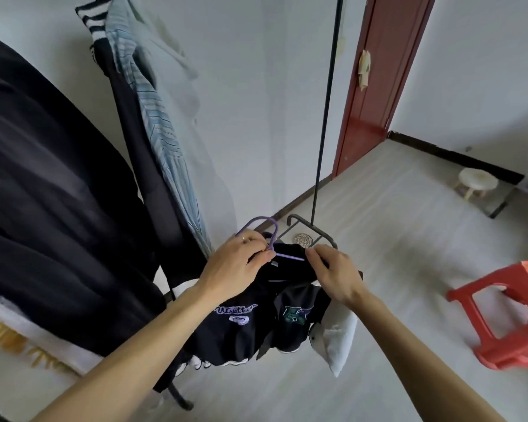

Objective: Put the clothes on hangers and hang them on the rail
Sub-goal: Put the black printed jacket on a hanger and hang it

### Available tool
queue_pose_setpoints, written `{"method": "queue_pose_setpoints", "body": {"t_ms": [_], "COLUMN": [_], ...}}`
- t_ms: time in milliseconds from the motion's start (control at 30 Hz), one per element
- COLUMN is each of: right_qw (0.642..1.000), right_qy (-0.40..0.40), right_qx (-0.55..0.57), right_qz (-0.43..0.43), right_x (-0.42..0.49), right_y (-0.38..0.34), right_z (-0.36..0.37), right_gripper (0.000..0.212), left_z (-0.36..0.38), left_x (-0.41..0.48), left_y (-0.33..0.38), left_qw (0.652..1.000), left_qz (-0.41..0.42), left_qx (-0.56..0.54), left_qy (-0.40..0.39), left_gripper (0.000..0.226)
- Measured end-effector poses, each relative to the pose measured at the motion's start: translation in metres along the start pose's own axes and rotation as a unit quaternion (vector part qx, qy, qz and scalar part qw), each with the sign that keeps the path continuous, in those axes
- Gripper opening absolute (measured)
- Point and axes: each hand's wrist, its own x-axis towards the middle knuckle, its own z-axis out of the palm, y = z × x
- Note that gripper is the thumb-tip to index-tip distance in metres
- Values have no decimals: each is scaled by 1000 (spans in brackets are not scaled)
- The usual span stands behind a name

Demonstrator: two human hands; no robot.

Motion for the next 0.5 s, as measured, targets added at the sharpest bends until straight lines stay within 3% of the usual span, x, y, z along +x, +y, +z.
{"method": "queue_pose_setpoints", "body": {"t_ms": [233,367,500], "right_qw": [995,997,998], "right_qy": [80,82,44], "right_qx": [14,-6,6], "right_qz": [-65,0,50], "right_x": [4,-2,-8], "right_y": [-14,-6,-1], "right_z": [10,5,-2], "right_gripper": [40,45,40], "left_z": [6,2,16], "left_x": [5,-2,-21], "left_y": [12,-4,-36], "left_qw": [999,1000,998], "left_qz": [2,19,6], "left_qx": [-2,12,62], "left_qy": [39,0,-27], "left_gripper": [30,24,40]}}
